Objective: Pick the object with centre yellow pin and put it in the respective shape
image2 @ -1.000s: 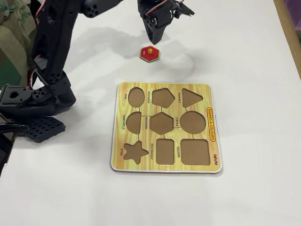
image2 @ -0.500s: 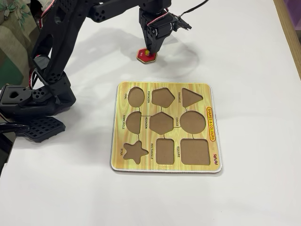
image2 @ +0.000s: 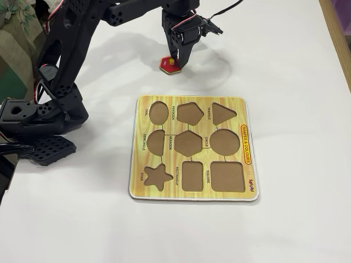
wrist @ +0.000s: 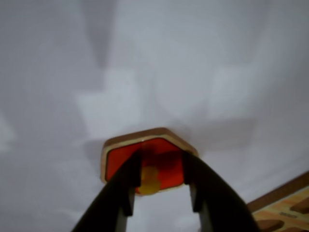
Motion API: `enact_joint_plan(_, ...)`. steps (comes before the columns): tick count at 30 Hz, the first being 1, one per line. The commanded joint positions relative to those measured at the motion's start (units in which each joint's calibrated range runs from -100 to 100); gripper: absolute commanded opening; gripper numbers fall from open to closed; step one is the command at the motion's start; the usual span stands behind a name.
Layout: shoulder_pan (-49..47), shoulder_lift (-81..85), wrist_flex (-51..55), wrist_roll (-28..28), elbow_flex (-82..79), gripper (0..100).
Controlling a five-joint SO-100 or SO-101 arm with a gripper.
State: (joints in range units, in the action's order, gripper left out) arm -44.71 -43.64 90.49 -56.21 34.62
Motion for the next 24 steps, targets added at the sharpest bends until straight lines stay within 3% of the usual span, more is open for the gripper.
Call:
enact_joint_plan(1, -0.11, 1.05, 0.00, 0.10, 1.62, 12)
enact_joint_plan(24, -2.26, 1.47, 0.87, -0.38, -4.50, 11)
